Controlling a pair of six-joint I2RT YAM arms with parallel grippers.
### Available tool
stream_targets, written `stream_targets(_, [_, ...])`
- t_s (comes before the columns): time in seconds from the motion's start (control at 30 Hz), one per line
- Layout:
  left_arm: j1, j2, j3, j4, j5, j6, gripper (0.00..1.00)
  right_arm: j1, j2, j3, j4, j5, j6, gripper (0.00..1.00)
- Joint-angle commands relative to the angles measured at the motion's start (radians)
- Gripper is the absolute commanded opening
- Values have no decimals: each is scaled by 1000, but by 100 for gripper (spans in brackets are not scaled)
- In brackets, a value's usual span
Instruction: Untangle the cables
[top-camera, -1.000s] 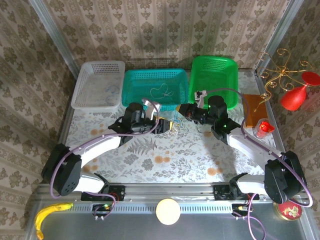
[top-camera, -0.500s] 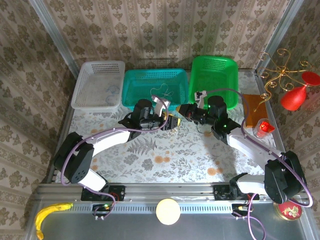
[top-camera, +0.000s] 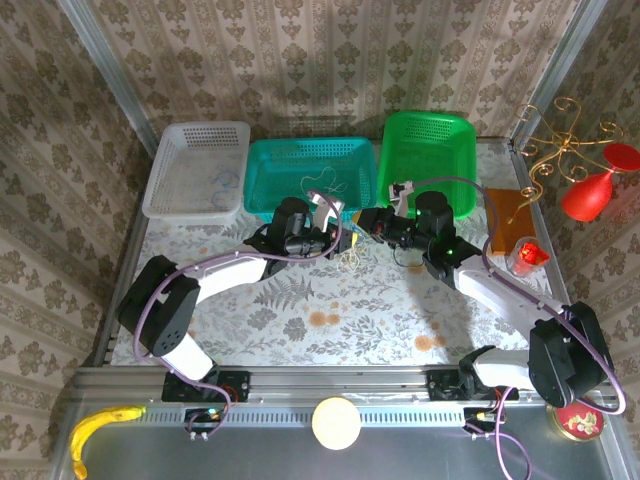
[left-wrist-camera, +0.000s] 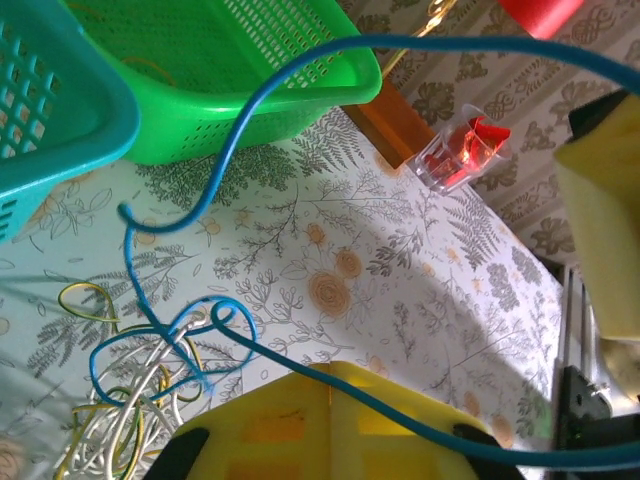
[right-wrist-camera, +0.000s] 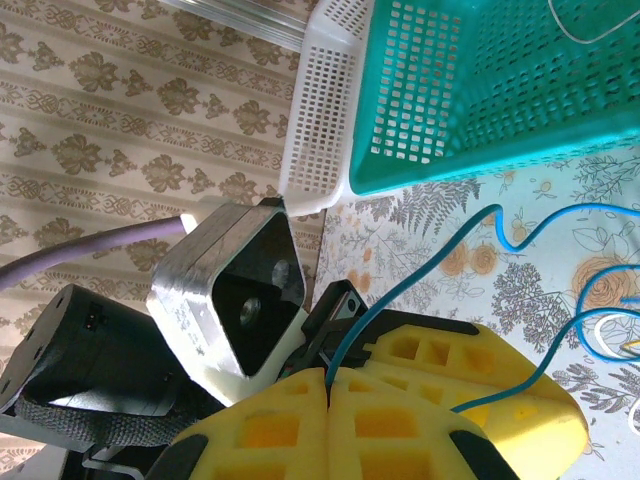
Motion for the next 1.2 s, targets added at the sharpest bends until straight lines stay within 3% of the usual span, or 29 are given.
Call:
stream_targets(0.0, [12,-45,28,34,20,-24,0,-9,-32,25,-6,-4,-12,10])
stream_targets(0.1, [43,-81,17,62,69,-96,0,-24,-42,11,-27,14,-37,41])
stream_targets(0.17, [61,-102,8,94,104,-160,0,-34,-52,3,-50,30,-63,49])
stream_targets(0.37, [93,-164,0,130,164,-274,0,-49,-69,-38,-100,94,-165,52])
stream_targets(0.57, [92,-194,15,95,170,-283,0,-49,-64,-66,-134,142,-230,52])
stream_targets(0.73, [93,-199,1,36,141,-247,1,-51,-66,-46,-350,336,-299,52])
stream_targets(0.93, [94,-204,-21,-37,55,-195,32,-78,26,-24,-515,522,-317,52])
stream_targets(1.17, [95,-214,-22,-99,-3,-150,54,-88,178,17,-528,596,-289,49])
